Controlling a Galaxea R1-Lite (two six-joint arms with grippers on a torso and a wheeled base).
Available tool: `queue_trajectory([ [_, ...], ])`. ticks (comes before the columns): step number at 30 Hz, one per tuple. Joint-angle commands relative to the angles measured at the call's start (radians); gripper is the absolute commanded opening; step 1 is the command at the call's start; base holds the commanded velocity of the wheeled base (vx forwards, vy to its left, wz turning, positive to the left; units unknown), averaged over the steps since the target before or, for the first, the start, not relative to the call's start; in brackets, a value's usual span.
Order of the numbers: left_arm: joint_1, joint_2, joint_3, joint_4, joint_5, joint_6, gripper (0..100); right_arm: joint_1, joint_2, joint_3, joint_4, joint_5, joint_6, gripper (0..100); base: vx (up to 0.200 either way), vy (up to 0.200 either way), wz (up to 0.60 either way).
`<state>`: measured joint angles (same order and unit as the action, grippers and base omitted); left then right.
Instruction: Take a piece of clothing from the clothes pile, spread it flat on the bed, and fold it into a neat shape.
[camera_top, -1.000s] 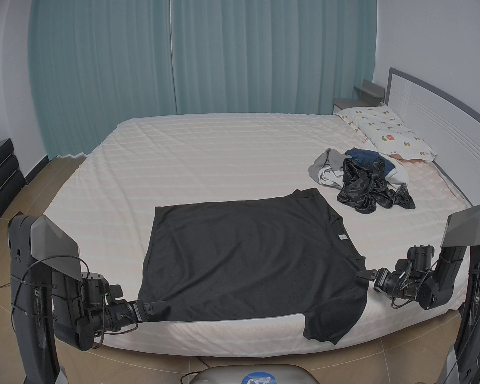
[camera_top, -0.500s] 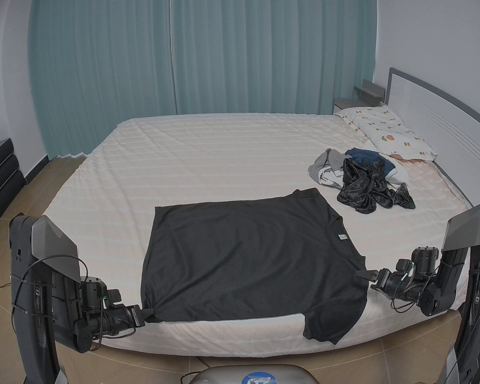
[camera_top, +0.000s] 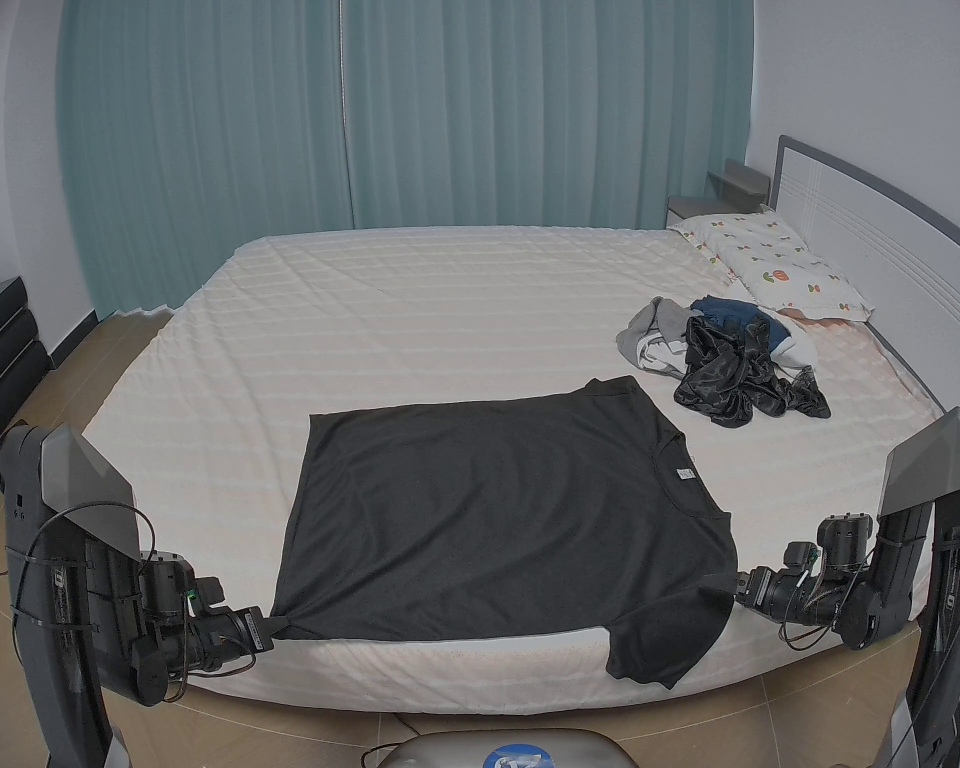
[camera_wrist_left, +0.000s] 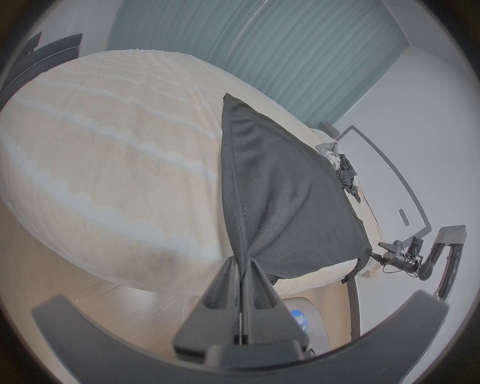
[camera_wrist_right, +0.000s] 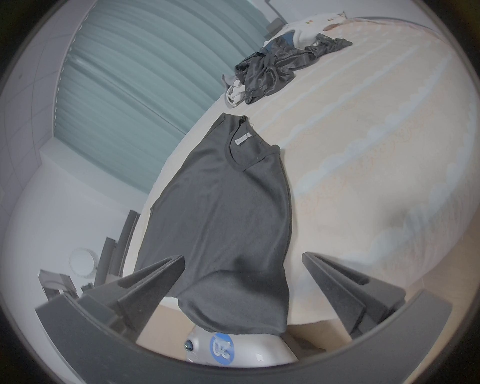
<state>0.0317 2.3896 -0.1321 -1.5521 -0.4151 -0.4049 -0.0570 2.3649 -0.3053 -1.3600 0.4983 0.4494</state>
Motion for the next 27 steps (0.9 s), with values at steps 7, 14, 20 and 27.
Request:
queue_trajectory([
  [7,0.002,-0.035,-0.02,-0.019,-0.002,-0.1,0,0.006,0.03,-0.021,-0.001,-0.001,-0.006,100,0.0,0.0,0.0],
  [14,0.005,-0.026,-0.021,-0.019,-0.004,-0.104,0,0.006,0.039,-0.094,0.001,-0.014,0.006,0,0.0,0.0,0.0],
  [20,0.007,-0.026,-0.023,-0.019,-0.005,-0.126,0,0.008,0.005,-0.155,0.018,-0.026,0.006,0,0.0,0.0,0.0],
  [27,0.008,-0.024,-0.023,-0.019,-0.007,-0.127,0,0.014,-0.003,-0.264,0.091,-0.035,0.006,0,0.0,0.0,0.0],
])
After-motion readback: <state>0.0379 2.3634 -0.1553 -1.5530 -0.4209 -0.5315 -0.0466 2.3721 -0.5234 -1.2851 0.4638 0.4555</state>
